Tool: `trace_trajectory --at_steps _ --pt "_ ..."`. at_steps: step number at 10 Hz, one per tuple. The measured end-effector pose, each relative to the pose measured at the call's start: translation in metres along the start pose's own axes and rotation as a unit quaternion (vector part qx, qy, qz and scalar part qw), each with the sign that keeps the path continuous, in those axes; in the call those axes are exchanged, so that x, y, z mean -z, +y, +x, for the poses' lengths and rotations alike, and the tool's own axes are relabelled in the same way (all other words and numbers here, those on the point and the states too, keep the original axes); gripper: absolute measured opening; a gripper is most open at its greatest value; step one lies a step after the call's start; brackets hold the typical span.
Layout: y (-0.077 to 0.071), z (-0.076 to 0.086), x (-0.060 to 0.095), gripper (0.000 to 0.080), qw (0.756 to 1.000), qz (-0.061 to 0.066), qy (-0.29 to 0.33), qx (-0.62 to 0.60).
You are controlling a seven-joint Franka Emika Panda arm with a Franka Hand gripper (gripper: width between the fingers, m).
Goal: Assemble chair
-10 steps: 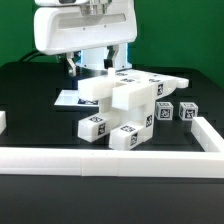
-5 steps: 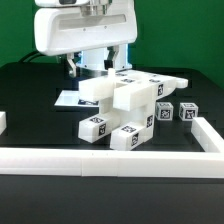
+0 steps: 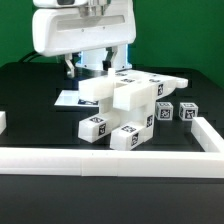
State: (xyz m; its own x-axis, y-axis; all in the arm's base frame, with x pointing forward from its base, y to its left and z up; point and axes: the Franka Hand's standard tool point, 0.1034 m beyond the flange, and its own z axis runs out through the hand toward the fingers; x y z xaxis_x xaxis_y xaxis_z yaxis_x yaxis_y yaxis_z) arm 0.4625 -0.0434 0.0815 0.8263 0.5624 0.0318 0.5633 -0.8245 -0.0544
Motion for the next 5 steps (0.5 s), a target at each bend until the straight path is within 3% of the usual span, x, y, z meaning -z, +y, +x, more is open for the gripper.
trace_trajectory --at_steps 5 --pt "-0.0030 0.0014 -0.0043 0.0653 1.000 0.001 -0.005 0.006"
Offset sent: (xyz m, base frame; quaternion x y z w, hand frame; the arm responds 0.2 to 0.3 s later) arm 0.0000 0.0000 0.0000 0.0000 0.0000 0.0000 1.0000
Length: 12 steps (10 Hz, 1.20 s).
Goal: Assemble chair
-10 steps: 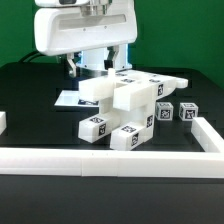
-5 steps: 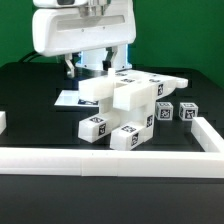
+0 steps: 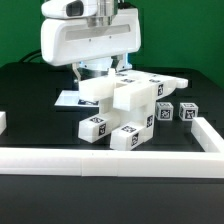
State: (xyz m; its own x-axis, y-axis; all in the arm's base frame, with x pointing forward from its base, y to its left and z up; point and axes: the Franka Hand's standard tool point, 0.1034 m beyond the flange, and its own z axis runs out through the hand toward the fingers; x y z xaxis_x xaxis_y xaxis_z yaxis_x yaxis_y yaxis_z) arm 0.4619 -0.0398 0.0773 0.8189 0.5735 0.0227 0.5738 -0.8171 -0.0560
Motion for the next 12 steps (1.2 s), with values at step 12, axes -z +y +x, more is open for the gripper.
trace_trajectory --at_steps 12 --pt "0.000 0.067 -0.007 0.0653 0.999 0.011 0.000 -0.038"
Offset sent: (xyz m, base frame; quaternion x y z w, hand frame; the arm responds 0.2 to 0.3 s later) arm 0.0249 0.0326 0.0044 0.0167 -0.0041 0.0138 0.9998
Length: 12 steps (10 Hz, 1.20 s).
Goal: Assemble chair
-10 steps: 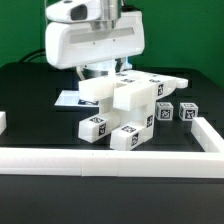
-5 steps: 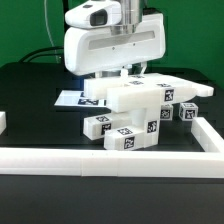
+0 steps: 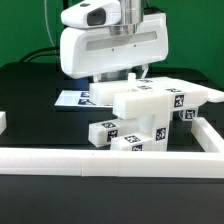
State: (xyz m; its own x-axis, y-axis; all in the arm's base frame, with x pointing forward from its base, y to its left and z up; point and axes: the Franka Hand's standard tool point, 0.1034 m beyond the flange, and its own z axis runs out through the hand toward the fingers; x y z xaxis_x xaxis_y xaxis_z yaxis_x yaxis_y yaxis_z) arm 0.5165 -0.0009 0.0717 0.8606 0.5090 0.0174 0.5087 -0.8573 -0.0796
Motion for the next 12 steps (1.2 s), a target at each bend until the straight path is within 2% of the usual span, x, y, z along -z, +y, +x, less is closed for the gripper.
trace_trajectory --at_steps 2,3,4,5,8,10,12 --pt "-0.001 0.000 0.000 0.0653 1.000 0.001 -0.001 -0.010" --pt "-0.008 0.002 -0.001 0.0653 0.998 0.012 -0.010 -0.054" --pt "-0.013 0.015 0.001 0.0653 0.995 0.027 -0.023 -0.089" --pt "-0.013 0.029 0.004 0.0653 0.994 0.026 -0.018 -0.104" --pt "-0.015 0.051 0.001 0.0653 0.988 0.031 -0.023 -0.147" --pt "-0.018 0.052 -0.001 0.0653 0.983 0.035 -0.033 -0.175" --pt "-0.017 0.037 -0.007 0.0653 0.984 0.035 -0.038 -0.169"
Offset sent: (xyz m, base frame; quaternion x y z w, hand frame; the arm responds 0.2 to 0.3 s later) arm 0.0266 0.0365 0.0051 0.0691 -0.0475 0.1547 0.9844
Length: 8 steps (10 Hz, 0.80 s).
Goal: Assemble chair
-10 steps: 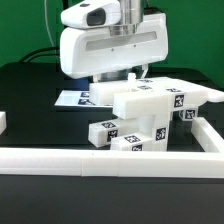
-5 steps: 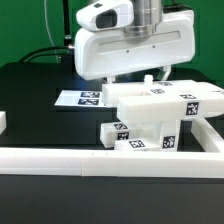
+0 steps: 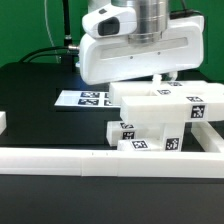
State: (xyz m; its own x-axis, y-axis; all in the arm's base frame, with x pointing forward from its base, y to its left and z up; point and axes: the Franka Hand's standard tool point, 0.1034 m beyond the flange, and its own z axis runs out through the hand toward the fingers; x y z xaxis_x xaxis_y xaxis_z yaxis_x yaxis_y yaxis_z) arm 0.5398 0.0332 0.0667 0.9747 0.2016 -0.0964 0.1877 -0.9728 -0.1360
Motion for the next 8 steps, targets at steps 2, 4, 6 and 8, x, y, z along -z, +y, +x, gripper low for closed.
trace_trajectory --at_steps 2,4,6,8 --pt "0.004 -0.017 -0.006 0.0653 1.000 -0.002 -0.001 0.000" --pt "-0.008 -0.028 -0.007 0.0653 1.000 -0.002 -0.004 -0.016" --pt "-0.036 -0.027 -0.003 0.0653 1.000 -0.021 -0.008 -0.010" --pt "-0.031 -0.028 -0.004 0.0653 1.000 -0.020 -0.010 -0.010"
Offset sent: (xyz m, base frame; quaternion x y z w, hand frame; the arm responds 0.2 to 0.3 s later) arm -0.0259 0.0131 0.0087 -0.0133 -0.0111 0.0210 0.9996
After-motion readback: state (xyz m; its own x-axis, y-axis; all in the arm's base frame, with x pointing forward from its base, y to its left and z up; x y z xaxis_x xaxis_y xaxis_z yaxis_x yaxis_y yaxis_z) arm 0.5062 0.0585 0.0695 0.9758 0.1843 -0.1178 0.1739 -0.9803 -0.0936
